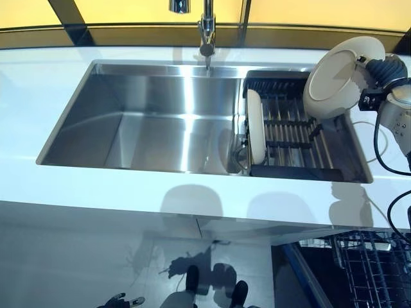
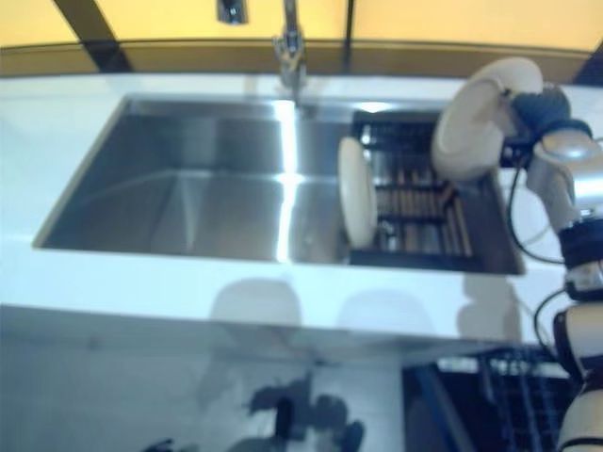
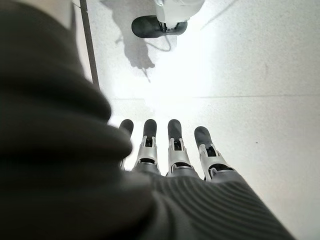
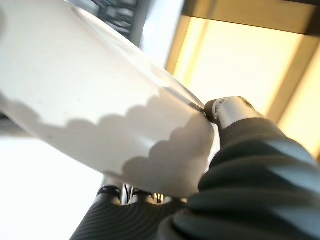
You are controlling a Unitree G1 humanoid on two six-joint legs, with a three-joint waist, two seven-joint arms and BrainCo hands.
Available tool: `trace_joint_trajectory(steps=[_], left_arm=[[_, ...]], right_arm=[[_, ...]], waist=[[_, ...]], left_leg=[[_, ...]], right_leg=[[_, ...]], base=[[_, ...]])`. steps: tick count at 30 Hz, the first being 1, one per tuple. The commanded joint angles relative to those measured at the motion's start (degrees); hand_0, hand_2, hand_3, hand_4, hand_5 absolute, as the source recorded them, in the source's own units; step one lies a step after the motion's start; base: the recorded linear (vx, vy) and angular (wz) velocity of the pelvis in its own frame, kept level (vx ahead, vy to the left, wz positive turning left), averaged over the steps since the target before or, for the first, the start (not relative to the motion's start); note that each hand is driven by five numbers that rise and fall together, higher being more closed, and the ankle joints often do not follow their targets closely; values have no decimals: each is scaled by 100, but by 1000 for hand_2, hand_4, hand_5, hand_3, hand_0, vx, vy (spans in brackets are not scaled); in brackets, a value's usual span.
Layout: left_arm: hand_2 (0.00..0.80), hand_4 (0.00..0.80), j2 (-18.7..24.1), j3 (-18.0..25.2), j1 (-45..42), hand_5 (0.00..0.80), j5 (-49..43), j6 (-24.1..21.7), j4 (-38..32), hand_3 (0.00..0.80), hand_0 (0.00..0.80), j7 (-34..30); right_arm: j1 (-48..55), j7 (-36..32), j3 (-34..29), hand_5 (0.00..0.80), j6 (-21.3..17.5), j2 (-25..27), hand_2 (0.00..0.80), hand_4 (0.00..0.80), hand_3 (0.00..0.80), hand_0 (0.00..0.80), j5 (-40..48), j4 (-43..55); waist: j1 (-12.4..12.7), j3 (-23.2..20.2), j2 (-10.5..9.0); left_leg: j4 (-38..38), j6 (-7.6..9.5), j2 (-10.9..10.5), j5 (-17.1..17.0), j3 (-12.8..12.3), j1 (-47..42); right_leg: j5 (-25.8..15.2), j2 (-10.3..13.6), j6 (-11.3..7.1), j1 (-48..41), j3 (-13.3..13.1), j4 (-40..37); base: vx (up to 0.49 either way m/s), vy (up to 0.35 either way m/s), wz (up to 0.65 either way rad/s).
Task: Take plates into dishwasher
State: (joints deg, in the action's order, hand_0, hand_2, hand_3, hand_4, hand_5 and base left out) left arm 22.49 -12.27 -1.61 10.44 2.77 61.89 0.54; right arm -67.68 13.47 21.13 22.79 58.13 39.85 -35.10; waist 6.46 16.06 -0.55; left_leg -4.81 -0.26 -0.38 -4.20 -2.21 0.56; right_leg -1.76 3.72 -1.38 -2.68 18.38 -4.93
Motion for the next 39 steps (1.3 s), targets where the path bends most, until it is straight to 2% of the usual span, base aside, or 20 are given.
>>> trace_joint_trajectory(steps=[1, 7, 11, 25, 31, 39], left_arm=[[0, 0, 124, -201, -177, 0, -196, -90, 388, 0, 0, 141], [0, 0, 151, -144, -148, 0, -285, 20, 463, 0, 0, 167], [0, 0, 168, -102, -84, 0, -284, 147, 477, 0, 0, 177], [0, 0, 233, -80, -119, 0, -516, 133, 485, 0, 0, 22], [0, 0, 244, -7, -122, 0, -656, 92, 505, 0, 0, 30], [0, 0, 305, 109, -136, 0, -794, 51, 580, 0, 0, -70]], right_arm=[[-672, 114, 480, 800, -281, 496, 800, 800, 800, 800, -173, 462], [-560, 1, 360, 800, -159, 898, 800, 800, 800, 800, -15, 751], [-430, -292, 278, 800, 6, 1143, 800, 800, 800, 800, -211, 795], [13, -1343, 103, 800, -152, 2114, 800, 800, 800, 800, -897, 572], [891, -1764, -541, 800, -163, 2457, 800, 800, 800, 800, -1020, 338], [2512, -2237, -1832, 800, -271, 2720, 800, 800, 800, 800, -1230, 350]], waist=[[3, -655, -297], [-173, -1008, -407], [-307, -1126, -451], [-651, -1282, -532], [-858, -1286, -576], [-1097, -1251, -590]], left_leg=[[-19, -90, 75, 720, -272, -287], [-19, -53, 87, 851, -431, -532], [-19, -28, 102, 895, -531, -649], [-19, 25, 192, 999, -862, -804], [-19, 60, 250, 1058, -1081, -923], [-19, 81, 300, 1077, -1263, -926]], right_leg=[[318, 129, -321, -138, -79, -7], [333, 74, -345, -281, -325, -7], [334, 29, -339, -334, -484, -7], [313, -99, -333, -281, -954, -7], [281, -164, -348, -262, -1167, -7], [218, -235, -359, -159, -1376, -7]], base=[[-11, 20, -11], [2, 21, -13], [-15, 0, -21], [-34, -25, -19], [3, -26, -20], [-3, -35, -19]])
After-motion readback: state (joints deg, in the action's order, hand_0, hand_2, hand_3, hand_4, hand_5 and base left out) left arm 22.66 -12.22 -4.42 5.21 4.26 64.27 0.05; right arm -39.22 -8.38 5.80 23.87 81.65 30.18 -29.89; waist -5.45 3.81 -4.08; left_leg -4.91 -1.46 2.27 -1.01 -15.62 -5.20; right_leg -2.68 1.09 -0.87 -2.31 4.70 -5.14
